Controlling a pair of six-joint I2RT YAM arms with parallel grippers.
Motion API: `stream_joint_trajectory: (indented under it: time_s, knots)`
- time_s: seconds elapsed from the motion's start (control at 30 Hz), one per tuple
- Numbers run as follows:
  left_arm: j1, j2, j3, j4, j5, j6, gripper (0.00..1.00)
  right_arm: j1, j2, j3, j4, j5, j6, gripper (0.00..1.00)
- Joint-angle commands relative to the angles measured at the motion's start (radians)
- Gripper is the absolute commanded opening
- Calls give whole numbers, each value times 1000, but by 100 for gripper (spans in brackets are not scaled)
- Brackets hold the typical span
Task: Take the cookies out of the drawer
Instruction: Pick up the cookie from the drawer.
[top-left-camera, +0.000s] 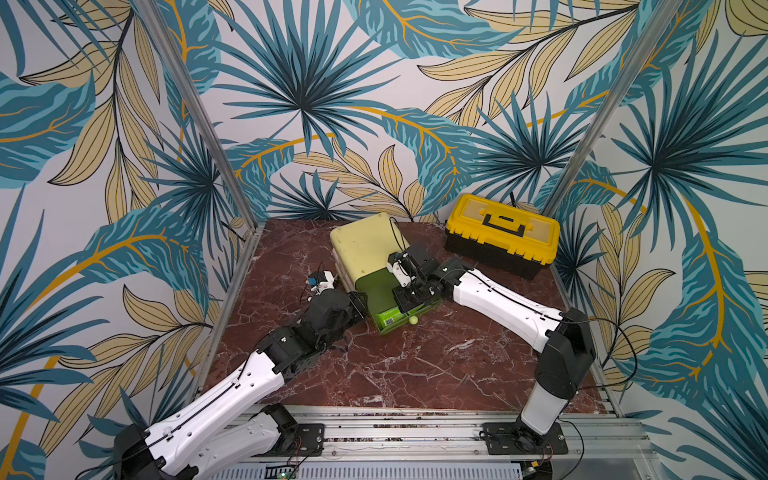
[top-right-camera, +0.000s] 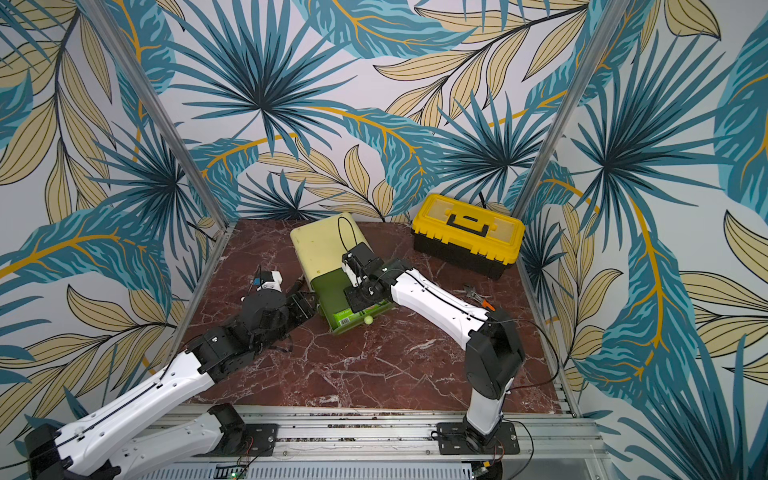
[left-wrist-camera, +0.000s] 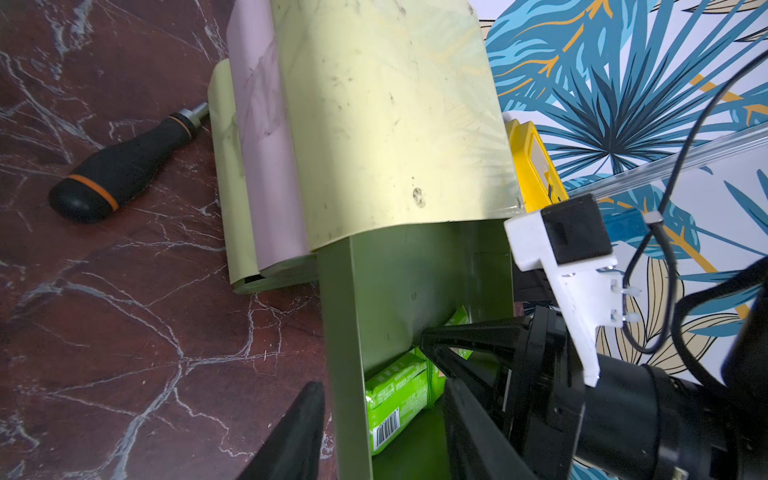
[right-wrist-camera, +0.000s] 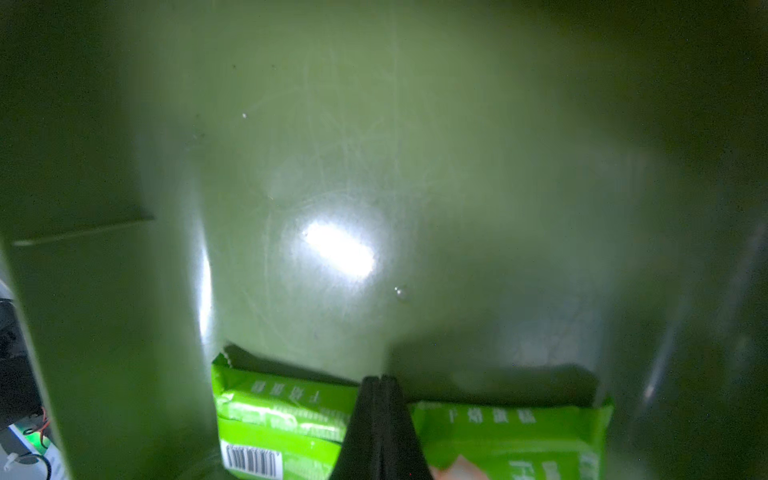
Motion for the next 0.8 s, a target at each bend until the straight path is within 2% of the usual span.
stream_joint_trajectory:
  time_s: [0.0,0.33,0.57,0.77]
  knots:
    - [4,-1,-20,24,-13,12,52,0,-44,-27,23,1,9,1]
    - [26,-8,25,16,-40,177,53,0,-139,-44,103,28,46,0]
    - [57,-11,36,25,-3,228,54,1,-189,-51,129,43,67,0]
    - [67,-9,39,56,13,253,54,1,-291,-66,129,57,90,0]
